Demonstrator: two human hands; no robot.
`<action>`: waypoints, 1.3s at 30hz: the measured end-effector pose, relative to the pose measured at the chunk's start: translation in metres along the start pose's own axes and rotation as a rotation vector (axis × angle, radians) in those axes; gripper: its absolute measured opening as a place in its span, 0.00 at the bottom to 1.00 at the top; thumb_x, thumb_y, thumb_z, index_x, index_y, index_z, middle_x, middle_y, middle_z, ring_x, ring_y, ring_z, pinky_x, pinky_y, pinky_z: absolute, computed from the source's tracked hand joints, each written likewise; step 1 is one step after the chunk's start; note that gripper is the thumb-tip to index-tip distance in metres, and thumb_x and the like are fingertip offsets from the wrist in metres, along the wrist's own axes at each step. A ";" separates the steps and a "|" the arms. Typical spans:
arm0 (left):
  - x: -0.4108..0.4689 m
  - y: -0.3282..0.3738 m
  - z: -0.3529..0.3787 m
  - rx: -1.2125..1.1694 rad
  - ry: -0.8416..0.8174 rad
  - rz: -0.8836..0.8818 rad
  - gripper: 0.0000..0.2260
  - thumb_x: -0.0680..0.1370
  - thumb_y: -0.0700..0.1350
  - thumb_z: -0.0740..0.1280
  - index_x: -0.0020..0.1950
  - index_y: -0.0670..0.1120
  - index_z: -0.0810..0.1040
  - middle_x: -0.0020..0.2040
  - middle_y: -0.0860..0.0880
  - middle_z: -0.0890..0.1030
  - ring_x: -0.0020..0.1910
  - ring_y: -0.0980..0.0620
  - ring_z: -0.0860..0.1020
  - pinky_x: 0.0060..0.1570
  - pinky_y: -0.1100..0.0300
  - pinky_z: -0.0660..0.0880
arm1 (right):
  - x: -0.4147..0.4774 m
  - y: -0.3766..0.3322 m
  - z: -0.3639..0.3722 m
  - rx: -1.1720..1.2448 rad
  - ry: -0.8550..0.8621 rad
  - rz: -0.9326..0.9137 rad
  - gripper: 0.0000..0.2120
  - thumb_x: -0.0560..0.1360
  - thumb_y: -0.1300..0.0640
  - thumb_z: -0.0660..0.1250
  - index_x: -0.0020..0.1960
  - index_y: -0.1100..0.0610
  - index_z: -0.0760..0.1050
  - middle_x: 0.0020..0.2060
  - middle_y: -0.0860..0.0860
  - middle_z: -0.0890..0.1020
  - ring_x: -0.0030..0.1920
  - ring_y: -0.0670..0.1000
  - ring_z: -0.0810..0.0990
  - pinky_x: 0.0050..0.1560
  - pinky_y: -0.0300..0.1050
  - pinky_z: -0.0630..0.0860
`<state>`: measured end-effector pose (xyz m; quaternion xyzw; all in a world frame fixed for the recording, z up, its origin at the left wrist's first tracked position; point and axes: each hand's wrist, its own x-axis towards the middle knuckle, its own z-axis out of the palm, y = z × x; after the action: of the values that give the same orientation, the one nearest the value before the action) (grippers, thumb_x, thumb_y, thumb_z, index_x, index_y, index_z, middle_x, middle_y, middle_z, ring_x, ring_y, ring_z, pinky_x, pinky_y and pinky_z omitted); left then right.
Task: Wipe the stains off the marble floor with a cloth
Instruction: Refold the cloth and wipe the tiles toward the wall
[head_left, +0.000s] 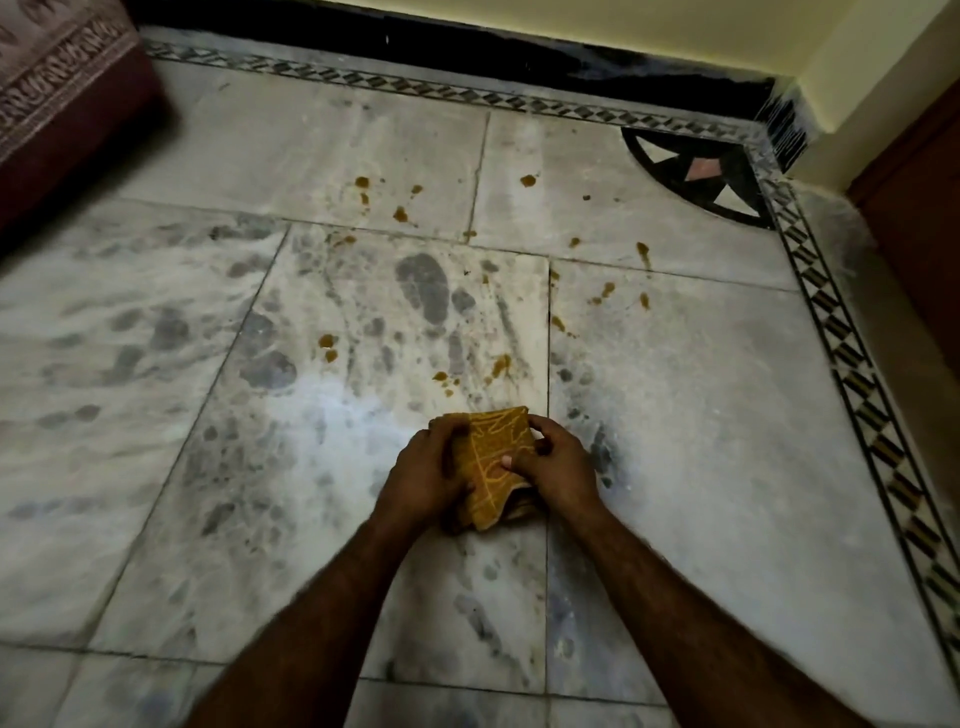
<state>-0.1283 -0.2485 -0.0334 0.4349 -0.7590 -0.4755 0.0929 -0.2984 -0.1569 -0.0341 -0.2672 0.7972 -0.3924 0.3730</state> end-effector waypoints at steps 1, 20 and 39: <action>0.000 -0.002 0.003 0.062 0.010 0.021 0.34 0.72 0.42 0.77 0.75 0.52 0.68 0.65 0.44 0.74 0.62 0.44 0.76 0.55 0.56 0.73 | 0.000 0.000 0.002 -0.041 0.008 -0.009 0.31 0.70 0.60 0.80 0.71 0.53 0.76 0.61 0.54 0.84 0.55 0.50 0.83 0.56 0.43 0.79; 0.011 -0.087 -0.023 0.776 0.159 0.143 0.33 0.84 0.61 0.44 0.78 0.40 0.64 0.79 0.40 0.65 0.77 0.42 0.65 0.76 0.51 0.47 | -0.019 0.042 0.072 -1.045 0.197 -0.636 0.36 0.83 0.34 0.50 0.82 0.56 0.60 0.80 0.61 0.61 0.80 0.63 0.59 0.76 0.64 0.62; 0.046 -0.101 -0.025 0.788 0.275 0.289 0.30 0.83 0.58 0.52 0.79 0.39 0.62 0.80 0.41 0.62 0.79 0.44 0.62 0.76 0.44 0.59 | 0.032 0.020 0.080 -1.039 0.324 -0.455 0.31 0.83 0.41 0.50 0.82 0.55 0.60 0.80 0.59 0.62 0.80 0.61 0.62 0.76 0.63 0.60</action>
<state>-0.0848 -0.3164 -0.1138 0.3856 -0.9160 -0.0697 0.0856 -0.2549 -0.2034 -0.0963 -0.5160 0.8543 -0.0563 -0.0269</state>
